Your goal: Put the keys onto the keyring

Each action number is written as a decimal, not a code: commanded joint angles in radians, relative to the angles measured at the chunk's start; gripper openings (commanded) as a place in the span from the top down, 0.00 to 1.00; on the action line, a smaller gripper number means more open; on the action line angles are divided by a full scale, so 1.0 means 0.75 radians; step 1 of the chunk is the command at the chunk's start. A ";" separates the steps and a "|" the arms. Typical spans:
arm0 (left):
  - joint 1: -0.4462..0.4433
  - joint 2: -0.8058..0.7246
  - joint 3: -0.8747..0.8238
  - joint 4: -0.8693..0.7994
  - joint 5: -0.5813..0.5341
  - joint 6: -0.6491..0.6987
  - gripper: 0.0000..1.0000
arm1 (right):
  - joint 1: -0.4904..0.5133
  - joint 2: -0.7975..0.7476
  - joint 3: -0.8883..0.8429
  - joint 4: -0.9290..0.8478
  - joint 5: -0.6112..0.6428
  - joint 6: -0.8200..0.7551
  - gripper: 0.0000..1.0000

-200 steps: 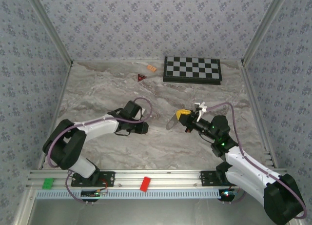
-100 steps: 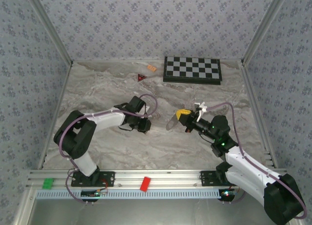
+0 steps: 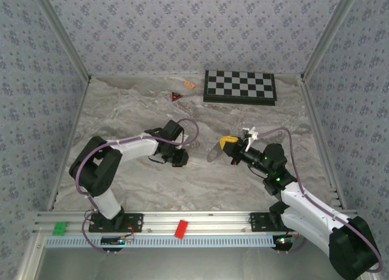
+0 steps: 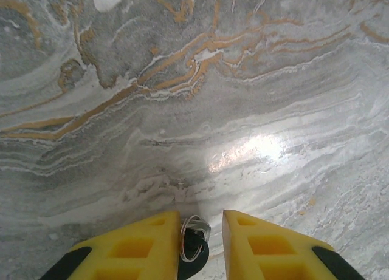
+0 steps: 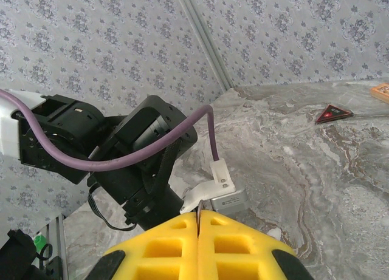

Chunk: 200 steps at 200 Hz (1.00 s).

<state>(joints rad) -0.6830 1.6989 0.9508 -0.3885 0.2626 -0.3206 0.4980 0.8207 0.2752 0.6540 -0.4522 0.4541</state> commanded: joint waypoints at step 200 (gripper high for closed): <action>-0.038 -0.060 0.041 -0.135 -0.009 0.025 0.86 | 0.005 -0.010 0.003 0.026 -0.006 -0.026 1.00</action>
<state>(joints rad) -0.7036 1.6920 0.9546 -0.4538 0.2611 -0.3141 0.4984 0.8207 0.2752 0.6540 -0.4522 0.4538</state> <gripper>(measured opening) 0.151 0.037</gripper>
